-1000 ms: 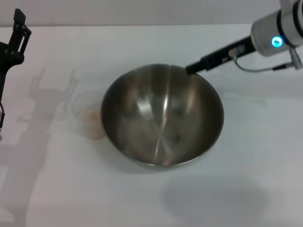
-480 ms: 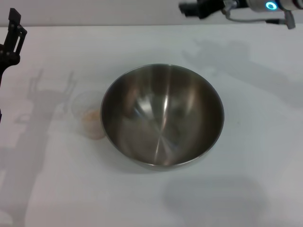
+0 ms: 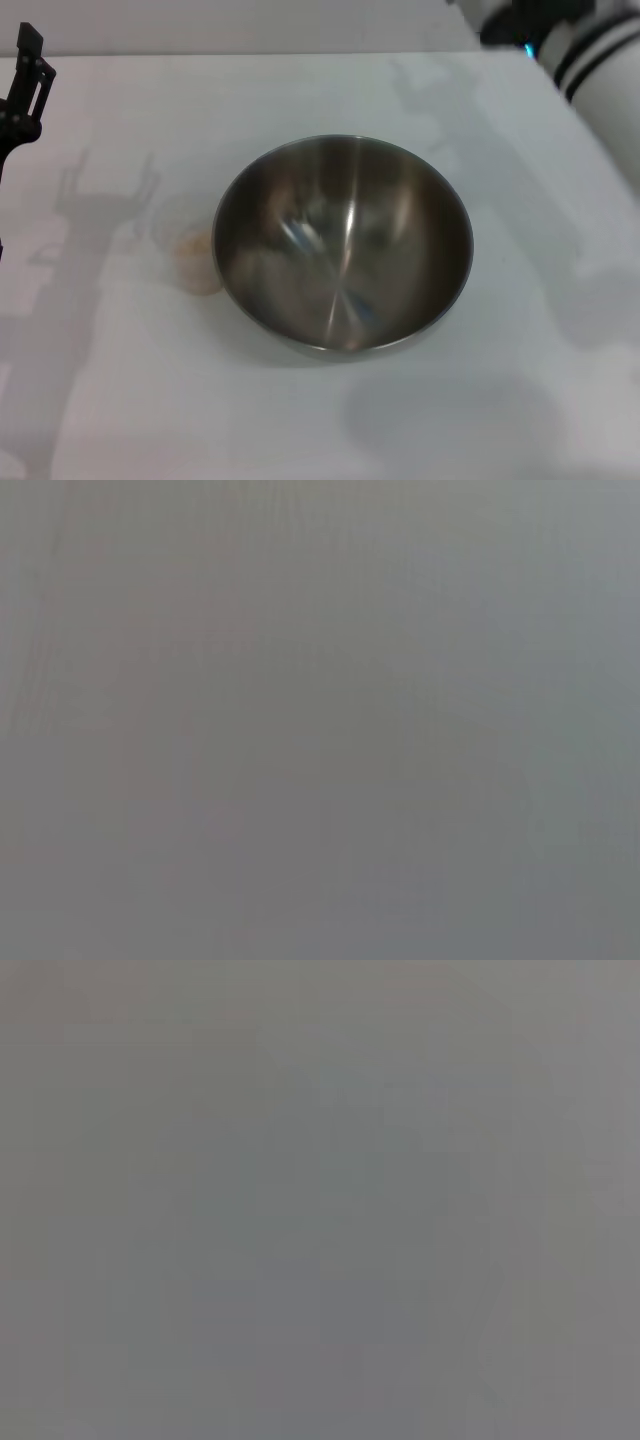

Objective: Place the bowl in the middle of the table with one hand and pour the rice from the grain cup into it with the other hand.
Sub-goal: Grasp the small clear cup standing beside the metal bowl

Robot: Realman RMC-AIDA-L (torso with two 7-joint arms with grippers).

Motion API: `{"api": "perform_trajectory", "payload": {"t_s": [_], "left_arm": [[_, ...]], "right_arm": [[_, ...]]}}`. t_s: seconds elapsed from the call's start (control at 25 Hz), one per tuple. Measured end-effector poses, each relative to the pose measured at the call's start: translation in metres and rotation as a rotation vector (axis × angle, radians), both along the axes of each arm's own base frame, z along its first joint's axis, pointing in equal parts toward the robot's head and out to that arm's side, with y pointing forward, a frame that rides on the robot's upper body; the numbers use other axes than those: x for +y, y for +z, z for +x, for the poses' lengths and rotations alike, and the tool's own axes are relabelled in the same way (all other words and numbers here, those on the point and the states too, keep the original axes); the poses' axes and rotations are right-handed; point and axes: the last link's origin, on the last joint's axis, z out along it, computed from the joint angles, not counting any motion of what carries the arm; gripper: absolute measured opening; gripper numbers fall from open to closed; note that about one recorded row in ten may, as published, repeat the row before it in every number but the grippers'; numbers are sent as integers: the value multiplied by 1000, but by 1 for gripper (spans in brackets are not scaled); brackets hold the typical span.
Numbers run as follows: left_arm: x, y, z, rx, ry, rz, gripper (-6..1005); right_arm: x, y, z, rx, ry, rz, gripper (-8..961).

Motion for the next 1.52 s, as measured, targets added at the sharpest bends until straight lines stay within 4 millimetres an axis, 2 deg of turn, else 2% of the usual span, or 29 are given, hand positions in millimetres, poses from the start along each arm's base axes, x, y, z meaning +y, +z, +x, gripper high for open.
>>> {"api": "perform_trajectory", "payload": {"t_s": [0.04,0.16,0.2,0.24,0.36,0.4,0.44,0.52,0.6,0.72,0.76,0.8,1.0,1.2,1.52], "left_arm": [[0,0,0,0,1,0,795],[0,0,-1,1,2,0,795],[-1,1,-2,4,5,1,795],[-1,1,-2,4,5,1,795],[-4,2,-6,11,17,4,794],[-6,2,-8,13,22,4,794],[-7,2,-9,14,27,4,794],[-10,2,-12,16,33,3,794],[-10,2,-12,16,33,3,793],[-26,-9,-20,60,40,-61,793],[-26,-9,-20,60,40,-61,793],[-39,-17,-26,91,43,-114,792],[-59,-29,-36,132,57,-193,792],[-70,-41,-42,170,73,-280,791],[-74,-55,-47,198,93,-372,790]], "right_arm": [[0,0,0,0,0,0,500],[-19,-7,14,118,101,80,501],[-31,-7,28,198,175,99,501],[-31,-7,28,198,175,99,501],[-45,4,59,374,243,68,501],[-51,13,78,487,261,26,502],[-51,13,78,487,261,26,502],[-56,22,98,576,264,-15,502],[-61,30,116,617,248,-37,502],[-68,37,137,611,211,-23,503],[-70,39,142,604,194,-11,503],[-72,43,153,587,156,19,503],[-70,55,168,584,98,91,504],[-66,63,172,597,79,129,504],[-57,65,169,594,74,129,505]]}}
